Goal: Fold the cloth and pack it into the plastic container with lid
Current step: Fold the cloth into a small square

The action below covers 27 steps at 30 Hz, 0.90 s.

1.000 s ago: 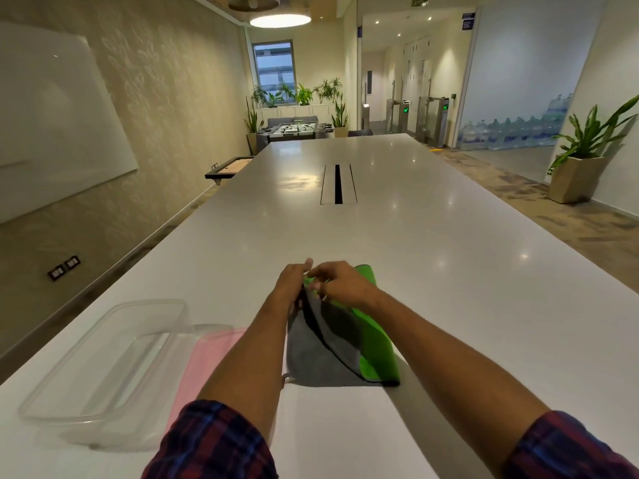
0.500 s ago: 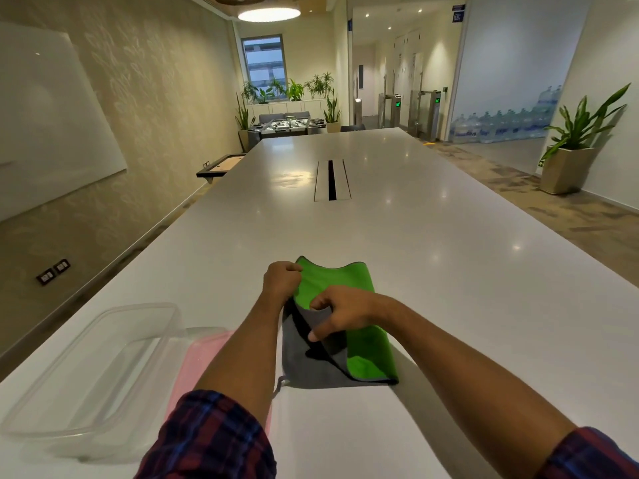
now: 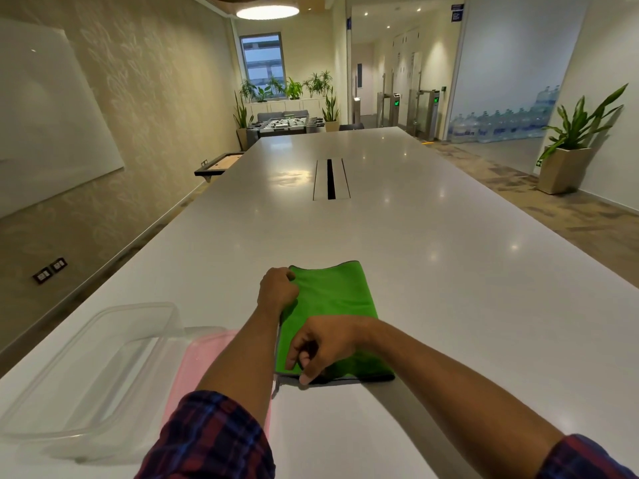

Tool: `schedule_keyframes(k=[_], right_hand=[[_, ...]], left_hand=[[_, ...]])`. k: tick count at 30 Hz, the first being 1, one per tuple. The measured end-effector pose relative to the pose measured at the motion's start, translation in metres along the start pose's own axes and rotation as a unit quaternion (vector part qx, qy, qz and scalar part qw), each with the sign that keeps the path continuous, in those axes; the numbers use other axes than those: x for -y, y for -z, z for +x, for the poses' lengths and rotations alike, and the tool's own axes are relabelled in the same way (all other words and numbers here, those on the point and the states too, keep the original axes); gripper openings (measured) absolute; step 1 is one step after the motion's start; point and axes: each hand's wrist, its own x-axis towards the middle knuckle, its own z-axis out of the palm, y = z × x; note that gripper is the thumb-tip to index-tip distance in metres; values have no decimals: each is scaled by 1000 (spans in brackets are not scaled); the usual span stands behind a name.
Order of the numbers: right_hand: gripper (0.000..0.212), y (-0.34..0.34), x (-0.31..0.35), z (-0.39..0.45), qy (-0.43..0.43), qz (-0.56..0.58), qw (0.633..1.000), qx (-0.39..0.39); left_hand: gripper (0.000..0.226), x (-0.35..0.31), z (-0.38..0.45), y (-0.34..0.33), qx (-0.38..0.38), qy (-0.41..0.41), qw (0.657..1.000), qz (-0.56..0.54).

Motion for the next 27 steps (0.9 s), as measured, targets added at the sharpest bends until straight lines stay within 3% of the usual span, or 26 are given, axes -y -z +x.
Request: schedule_keyframes(k=[5,7,8,10,12,13,15,18,22,27], right_hand=[[36,3,-2,-5,15,53,995,80],[27,8,-3,-10,34,92,992,84],[19,11,-4,-12,36,96,994,36],[12,15,-12,-10,8,78,984,-161],[17,17,-24,-3,-66,29,929,-364],[26,19,-30,-2,-116,-19,905,-409],[48,20,-47,1,-197,-143,893,-378],[67,12,-75,2,-248,-176,896,-323],[70,4,-97,1,-265,-211,882,-328],[68,13,-106,-11,-273,-222,878,-325]], left_hand=[[41,-2,-5,-4,-23,13,999,29],[41,-4,-9,-6,-33,22,998,57],[42,-5,-11,-6,-48,29,995,87],[47,-8,-17,-8,-91,31,985,147],[52,-10,-22,-11,-114,5,978,174],[54,-11,-24,-14,-114,-11,977,181],[56,-13,-30,-20,-99,-31,975,196],[54,-17,-39,-34,-54,-36,971,229],[64,-15,-51,-51,9,5,982,190],[67,-22,-57,-59,6,-5,983,183]])
